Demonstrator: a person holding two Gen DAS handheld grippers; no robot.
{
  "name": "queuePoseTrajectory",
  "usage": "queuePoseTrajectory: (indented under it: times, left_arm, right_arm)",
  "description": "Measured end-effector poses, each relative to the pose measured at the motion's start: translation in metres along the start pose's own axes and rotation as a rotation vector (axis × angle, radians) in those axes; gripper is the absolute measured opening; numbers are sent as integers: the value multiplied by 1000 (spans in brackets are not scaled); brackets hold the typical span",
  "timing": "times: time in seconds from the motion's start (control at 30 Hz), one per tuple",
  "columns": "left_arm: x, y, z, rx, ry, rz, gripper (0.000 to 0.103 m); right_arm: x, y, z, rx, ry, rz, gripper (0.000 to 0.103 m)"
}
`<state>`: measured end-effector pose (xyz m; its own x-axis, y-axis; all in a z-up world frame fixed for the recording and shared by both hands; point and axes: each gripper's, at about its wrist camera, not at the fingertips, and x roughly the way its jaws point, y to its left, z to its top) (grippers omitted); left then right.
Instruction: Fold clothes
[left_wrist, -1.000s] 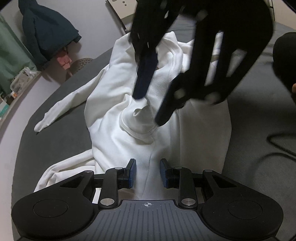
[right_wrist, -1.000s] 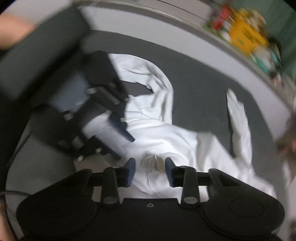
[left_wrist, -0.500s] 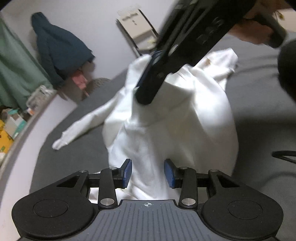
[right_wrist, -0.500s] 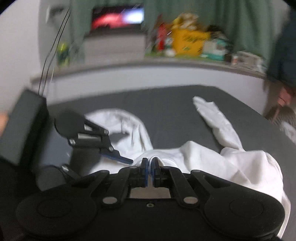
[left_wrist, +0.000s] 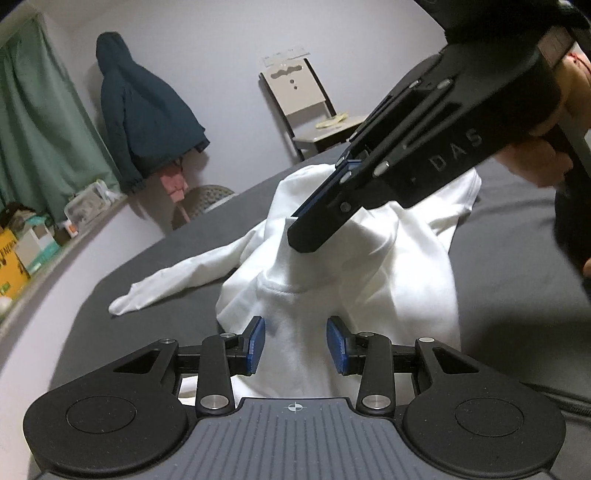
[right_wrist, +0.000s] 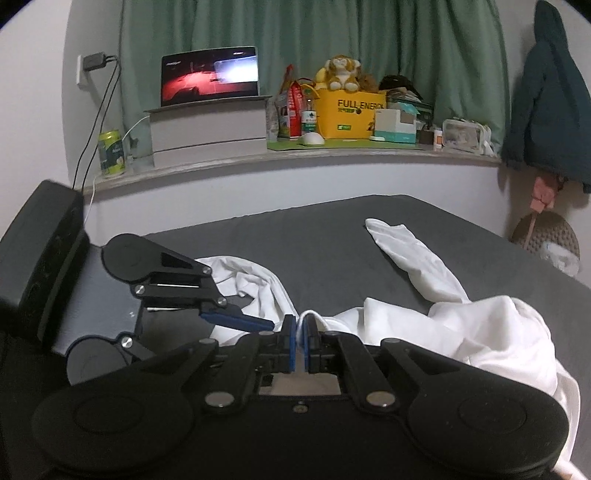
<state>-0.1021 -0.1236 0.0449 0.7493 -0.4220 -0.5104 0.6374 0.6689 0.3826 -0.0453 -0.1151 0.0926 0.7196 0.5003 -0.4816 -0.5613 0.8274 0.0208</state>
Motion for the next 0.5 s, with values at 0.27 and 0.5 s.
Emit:
queuePoseTrajectory:
  times: [0.27, 0.5]
  left_arm:
    - [8, 10, -6, -83, -12, -8, 5]
    - [17, 19, -11, -159, -48, 16, 5]
  right_arm:
    - [0, 9, 4, -42, 4, -5, 5]
    - [6, 12, 8, -49, 4, -49, 5]
